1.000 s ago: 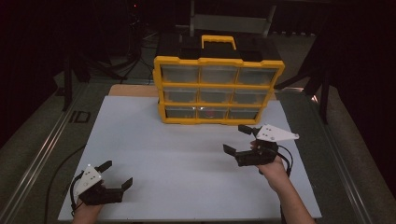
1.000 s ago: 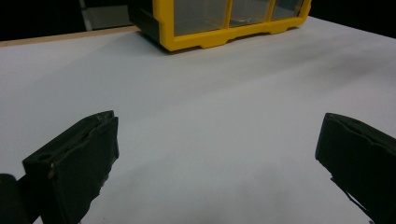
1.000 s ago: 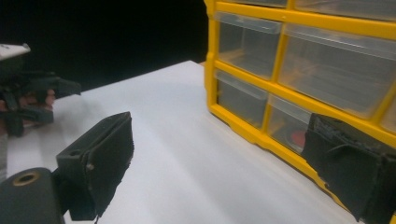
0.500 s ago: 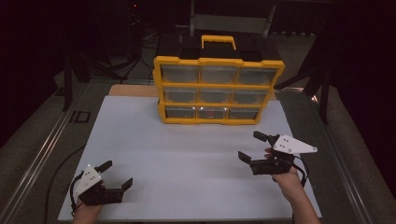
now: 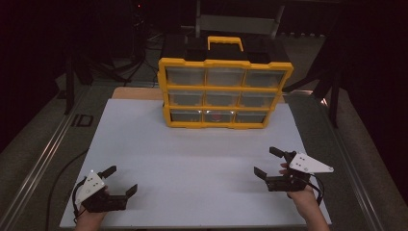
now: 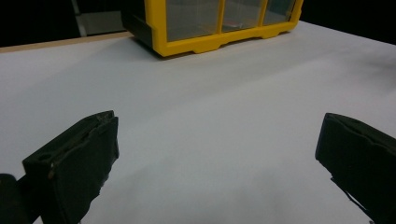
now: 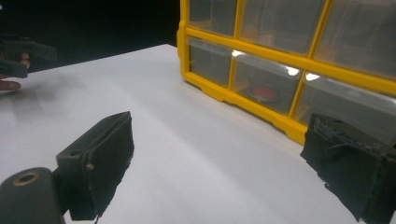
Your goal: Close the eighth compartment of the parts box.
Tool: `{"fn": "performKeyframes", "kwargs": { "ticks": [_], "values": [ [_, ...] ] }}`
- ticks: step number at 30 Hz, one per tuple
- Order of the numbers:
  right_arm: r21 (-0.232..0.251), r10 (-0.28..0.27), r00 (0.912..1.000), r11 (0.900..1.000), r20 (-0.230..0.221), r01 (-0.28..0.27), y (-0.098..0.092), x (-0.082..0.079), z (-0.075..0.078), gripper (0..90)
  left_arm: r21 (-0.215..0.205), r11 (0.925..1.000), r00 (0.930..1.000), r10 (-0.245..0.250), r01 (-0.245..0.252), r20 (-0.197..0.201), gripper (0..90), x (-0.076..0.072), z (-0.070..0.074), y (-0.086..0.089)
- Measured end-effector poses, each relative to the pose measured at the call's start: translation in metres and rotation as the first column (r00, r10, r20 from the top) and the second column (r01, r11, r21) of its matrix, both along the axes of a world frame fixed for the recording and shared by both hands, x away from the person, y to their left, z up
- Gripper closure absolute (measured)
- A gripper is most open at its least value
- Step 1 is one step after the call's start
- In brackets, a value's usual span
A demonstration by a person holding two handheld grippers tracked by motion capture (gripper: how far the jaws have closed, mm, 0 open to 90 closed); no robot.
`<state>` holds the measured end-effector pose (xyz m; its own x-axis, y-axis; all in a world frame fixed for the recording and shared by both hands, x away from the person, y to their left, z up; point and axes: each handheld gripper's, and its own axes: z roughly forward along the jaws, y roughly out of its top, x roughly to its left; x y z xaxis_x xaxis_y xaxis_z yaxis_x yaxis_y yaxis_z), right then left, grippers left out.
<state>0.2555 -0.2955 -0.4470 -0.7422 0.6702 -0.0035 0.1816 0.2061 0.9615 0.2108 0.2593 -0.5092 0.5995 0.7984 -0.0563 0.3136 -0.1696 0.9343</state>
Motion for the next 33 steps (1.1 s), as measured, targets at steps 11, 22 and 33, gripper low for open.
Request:
{"fn": "performKeyframes", "kwargs": {
  "ticks": [11, 22, 33],
  "values": [
    [-0.042, -0.047, 0.9987, 0.998, -0.019, 0.046, -0.010, -0.005, -0.029, 8.4, 0.000, 1.0000, 1.0000, -0.001, 0.001, 0.001, 0.2, 0.000, 0.000, 0.000],
    [-0.041, -0.087, 0.9960, 0.995, -0.021, 0.086, -0.013, 0.000, -0.051, 10.4, -0.002, 1.0000, 1.0000, -0.005, 0.005, 0.002, 0.3, 0.000, 0.000, 0.001],
    [-0.029, -0.058, 0.9977, 0.998, -0.035, 0.058, -0.005, 0.005, -0.056, 10.0, -0.007, 0.9999, 1.0000, -0.010, 0.010, -0.002, 0.2, 0.001, -0.001, 0.001]
  ]
}}
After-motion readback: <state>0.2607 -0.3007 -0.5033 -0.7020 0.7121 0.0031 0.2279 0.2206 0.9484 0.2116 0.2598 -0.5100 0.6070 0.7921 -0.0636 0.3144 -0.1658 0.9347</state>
